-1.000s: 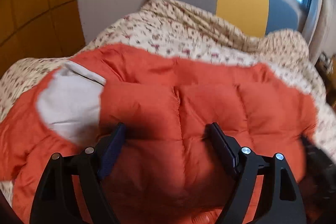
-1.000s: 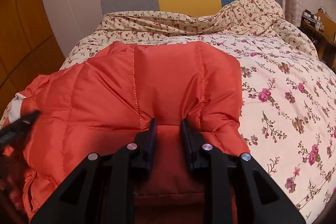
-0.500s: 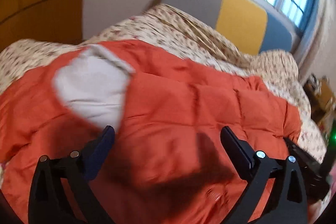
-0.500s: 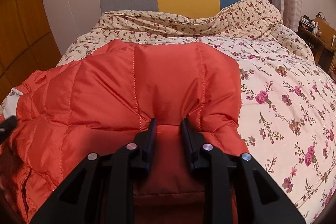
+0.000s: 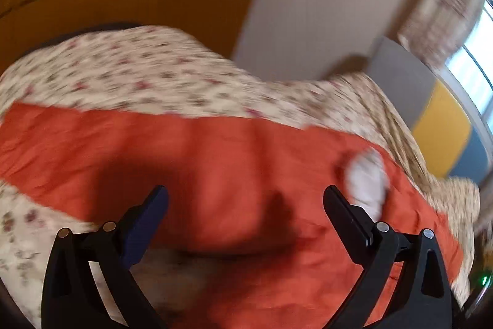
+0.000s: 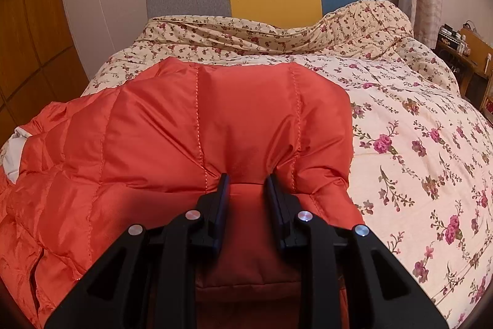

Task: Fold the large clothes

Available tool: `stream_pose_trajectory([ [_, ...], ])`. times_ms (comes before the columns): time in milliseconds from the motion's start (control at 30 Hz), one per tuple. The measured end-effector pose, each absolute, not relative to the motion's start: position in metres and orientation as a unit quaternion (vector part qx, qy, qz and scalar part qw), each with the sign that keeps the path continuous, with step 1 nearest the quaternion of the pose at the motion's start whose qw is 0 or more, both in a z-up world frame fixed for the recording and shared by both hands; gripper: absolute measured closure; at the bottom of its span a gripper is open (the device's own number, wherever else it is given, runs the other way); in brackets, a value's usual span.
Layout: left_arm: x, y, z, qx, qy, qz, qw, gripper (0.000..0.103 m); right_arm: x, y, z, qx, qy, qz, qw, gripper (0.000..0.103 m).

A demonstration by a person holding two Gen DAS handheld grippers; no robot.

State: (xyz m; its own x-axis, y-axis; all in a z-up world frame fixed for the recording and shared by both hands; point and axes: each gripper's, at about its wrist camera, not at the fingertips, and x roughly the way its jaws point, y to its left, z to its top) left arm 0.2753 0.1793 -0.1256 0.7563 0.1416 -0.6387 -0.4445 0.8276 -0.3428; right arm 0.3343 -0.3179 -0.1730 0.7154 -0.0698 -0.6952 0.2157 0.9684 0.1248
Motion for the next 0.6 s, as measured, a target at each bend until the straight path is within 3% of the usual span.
stream_pose_trajectory([
  [200,0.231,0.249,-0.15,-0.353,0.304,0.231,0.854,0.003,0.334,-0.317,-0.173,0.095,0.369,-0.08,0.921,0.078],
  [600,0.201,0.285,-0.177,-0.446,0.278,0.253,0.812,0.004,0.335,-0.316,-0.174,0.096,0.369,-0.079,0.921,0.078],
])
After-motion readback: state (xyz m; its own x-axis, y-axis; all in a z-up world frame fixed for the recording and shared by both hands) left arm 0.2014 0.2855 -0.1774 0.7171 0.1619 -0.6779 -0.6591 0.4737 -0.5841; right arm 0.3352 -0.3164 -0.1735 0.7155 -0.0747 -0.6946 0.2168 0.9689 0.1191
